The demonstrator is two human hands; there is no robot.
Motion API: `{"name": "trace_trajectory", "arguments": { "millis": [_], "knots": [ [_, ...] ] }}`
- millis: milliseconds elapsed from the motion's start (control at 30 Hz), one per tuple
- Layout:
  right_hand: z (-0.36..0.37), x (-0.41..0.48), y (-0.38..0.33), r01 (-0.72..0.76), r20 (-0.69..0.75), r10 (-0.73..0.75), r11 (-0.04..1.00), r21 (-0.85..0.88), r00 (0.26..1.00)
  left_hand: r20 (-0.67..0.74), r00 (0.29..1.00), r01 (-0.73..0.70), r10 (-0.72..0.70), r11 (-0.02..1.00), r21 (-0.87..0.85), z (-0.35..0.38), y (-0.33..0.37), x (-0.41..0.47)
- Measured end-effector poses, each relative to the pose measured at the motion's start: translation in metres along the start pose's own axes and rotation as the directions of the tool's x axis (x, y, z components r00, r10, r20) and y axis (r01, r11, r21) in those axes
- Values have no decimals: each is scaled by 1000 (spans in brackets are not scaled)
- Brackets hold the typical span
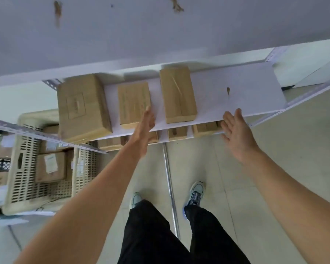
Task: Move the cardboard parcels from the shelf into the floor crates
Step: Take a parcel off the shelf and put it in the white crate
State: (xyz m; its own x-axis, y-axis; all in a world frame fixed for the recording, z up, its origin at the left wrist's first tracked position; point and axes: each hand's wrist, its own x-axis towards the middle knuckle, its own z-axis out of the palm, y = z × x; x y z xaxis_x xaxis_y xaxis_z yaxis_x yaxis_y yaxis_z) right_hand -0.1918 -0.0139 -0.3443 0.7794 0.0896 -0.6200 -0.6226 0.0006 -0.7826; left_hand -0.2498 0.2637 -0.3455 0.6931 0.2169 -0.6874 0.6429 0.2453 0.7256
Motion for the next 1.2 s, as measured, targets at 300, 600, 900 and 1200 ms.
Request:
{"name": "trace_trajectory", "arguments": {
  "millis": [300, 600, 900, 1200],
  "knots": [
    [6, 151, -9, -96, 102, 104, 992, -85, 989, -89, 995, 48, -41, 996, 73, 30, 18, 106],
    [56, 253, -10, -94, 145, 127, 972, -213, 981, -125, 989, 100, -81, 983, 152, 56, 20, 214],
    [65, 265, -10, -97, 186, 119, 988, -123, 975, -100, 995, 19, -15, 999, 36, 58, 32, 240],
    [56, 251, -21, 133, 171, -155, 982, 132, 973, -79, 980, -189, 185, 981, -54, 48, 41, 215]
  ]
}}
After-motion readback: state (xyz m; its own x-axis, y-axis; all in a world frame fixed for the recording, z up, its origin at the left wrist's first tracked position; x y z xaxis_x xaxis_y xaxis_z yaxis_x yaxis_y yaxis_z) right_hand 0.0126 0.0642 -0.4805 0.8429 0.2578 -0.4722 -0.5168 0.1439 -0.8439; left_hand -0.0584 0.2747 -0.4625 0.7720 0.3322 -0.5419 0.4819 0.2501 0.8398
